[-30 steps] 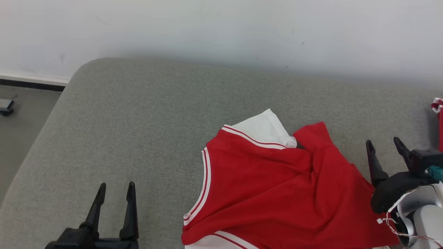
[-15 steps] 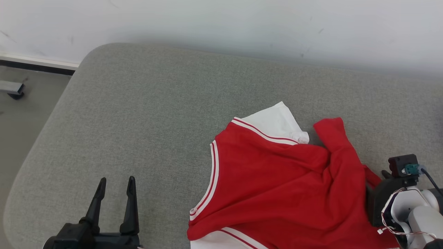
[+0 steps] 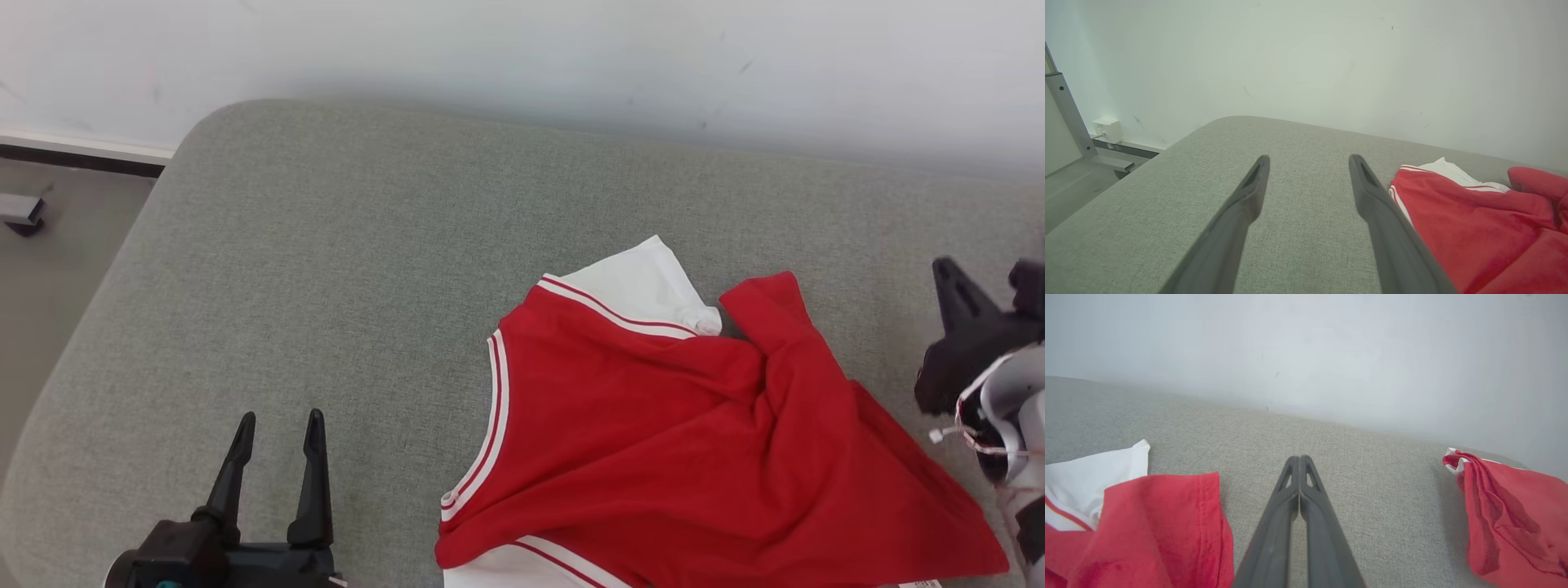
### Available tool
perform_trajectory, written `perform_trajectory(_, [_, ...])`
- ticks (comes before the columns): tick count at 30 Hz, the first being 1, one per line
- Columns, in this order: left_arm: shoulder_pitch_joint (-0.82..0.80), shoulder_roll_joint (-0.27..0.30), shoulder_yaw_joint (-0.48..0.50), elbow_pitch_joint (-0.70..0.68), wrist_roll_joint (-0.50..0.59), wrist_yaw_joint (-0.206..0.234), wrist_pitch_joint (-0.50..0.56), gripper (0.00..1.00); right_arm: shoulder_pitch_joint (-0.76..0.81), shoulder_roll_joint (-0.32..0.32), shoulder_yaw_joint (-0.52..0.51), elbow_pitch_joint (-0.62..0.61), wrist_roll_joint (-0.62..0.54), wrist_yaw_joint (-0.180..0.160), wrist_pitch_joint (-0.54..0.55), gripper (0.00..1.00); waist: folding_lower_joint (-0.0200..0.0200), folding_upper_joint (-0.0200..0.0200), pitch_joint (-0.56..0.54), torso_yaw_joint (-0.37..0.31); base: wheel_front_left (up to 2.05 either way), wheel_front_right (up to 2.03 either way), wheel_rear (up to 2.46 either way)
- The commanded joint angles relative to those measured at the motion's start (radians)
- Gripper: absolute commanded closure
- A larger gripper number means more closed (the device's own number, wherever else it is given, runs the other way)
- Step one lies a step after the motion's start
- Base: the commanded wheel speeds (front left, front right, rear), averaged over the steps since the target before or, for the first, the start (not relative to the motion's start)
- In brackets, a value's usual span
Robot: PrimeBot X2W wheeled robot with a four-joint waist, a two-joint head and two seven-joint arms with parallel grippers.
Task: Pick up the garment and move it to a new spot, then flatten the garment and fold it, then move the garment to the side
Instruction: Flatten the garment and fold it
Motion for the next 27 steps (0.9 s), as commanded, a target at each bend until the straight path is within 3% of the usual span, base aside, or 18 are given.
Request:
perform_trajectory(1, [-0.007,-0.001,-0.001,0.002,0.003,0.002,-0.003,0.0,-0.024,0.008,-0.01,0.007,-0.008,-0.003,-0.012,1.0,-0.0001,-0.0001,0.002,0.002,0.0,0.0,0.0])
perform_trajectory(10, [0.006,-0.003,-0.006,0.01,-0.002,0.002,-0.003,0.0,-0.044,0.009,0.043,0.065,-0.006,-0.003,-0.007,1.0,-0.0001,-0.0001,-0.014,0.02,0.0,0.0,0.0])
perform_trajectory(11, [0.011,-0.003,-0.004,0.009,0.0,0.002,-0.003,0.0,-0.043,0.008,0.046,0.06,-0.005,-0.003,-0.026,0.87,-0.0001,-0.0001,-0.017,0.018,0.0,0.0,0.0])
perform_trajectory(12, [0.016,-0.003,-0.002,0.009,0.001,0.002,-0.003,0.0,-0.039,0.006,0.048,0.053,-0.008,-0.003,-0.049,0.21,-0.0001,-0.0001,-0.023,0.015,0.0,0.0,0.0])
perform_trajectory(13, [0.02,-0.003,-0.002,0.009,0.002,0.002,-0.003,0.0,-0.029,0.008,0.047,0.05,-0.004,-0.003,-0.068,0.0,-0.0001,-0.0001,-0.028,0.012,0.0,0.0,0.0])
perform_trajectory(23, [0.052,0.001,0.015,0.0,0.019,0.002,-0.003,0.0,0.09,0.019,0.023,-0.061,0.012,-0.003,-0.233,0.0,-0.0001,-0.0001,-0.086,-0.046,0.0,0.0,0.0])
perform_trajectory(27, [0.07,0.01,0.022,-0.005,0.023,0.002,-0.003,0.0,0.188,0.036,-0.022,-0.19,0.014,-0.003,-0.253,0.0,-0.0001,-0.0001,-0.104,-0.08,0.0,0.0,0.0])
